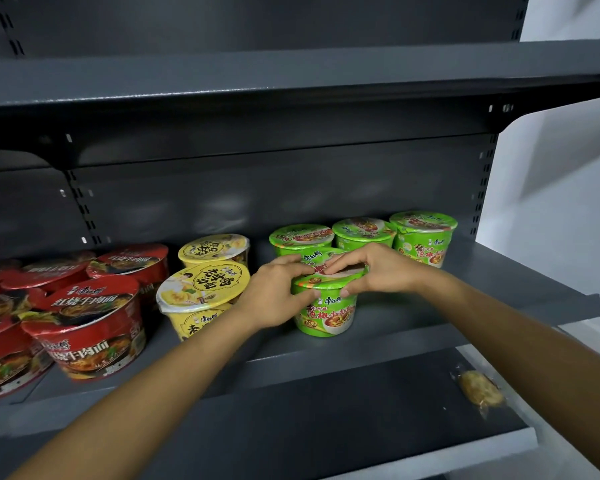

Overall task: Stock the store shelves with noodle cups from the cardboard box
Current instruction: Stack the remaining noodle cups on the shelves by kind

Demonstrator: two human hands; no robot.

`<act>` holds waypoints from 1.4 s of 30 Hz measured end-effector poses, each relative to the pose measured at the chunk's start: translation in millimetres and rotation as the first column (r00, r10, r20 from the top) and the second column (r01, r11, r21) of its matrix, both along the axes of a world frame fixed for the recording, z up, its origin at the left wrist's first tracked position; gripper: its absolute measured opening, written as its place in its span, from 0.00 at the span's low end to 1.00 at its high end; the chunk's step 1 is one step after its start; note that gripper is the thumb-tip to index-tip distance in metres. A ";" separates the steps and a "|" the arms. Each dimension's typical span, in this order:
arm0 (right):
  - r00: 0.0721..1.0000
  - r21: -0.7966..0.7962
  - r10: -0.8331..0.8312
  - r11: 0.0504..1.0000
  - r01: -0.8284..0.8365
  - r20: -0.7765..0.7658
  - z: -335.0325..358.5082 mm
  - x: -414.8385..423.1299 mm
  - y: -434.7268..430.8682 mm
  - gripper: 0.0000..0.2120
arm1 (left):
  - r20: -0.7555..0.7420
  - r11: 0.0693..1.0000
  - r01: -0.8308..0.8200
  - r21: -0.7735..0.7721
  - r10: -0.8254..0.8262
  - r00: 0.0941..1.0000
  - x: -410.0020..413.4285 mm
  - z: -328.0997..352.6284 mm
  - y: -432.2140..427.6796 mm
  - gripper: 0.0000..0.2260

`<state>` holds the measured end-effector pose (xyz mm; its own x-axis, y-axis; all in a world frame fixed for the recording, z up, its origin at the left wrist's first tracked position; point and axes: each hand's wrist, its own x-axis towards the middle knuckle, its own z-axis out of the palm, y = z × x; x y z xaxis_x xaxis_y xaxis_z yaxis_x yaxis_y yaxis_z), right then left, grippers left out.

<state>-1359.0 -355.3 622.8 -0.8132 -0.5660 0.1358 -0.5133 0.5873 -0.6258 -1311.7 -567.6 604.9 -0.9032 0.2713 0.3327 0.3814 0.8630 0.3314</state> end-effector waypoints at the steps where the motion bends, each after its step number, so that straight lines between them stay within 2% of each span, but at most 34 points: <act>1: 1.000 0.006 -0.001 1.000 0.001 0.002 0.3 0.1 -0.2 0.20 | 0.026 1.000 -0.002 -0.014 0.002 1.000 -0.8 2.3 0.5 0.24; 7: 1.000 0.063 0.005 0.998 -0.005 0.004 5.2 0.3 -1.9 0.21 | 0.092 0.996 0.030 -0.080 -0.023 0.995 -1.0 14.9 3.8 0.26; 42: 1.000 0.012 -0.011 1.000 0.011 0.024 2.3 1.6 -1.3 0.20 | 0.032 0.994 0.036 -0.105 -0.033 0.999 2.8 11.7 3.1 0.24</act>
<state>-1357.4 -356.6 625.1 -0.8222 -0.5586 0.1098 -0.4919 0.6000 -0.6309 -1308.9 -564.5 616.6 -0.9020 0.3345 0.2730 0.4025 0.8802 0.2513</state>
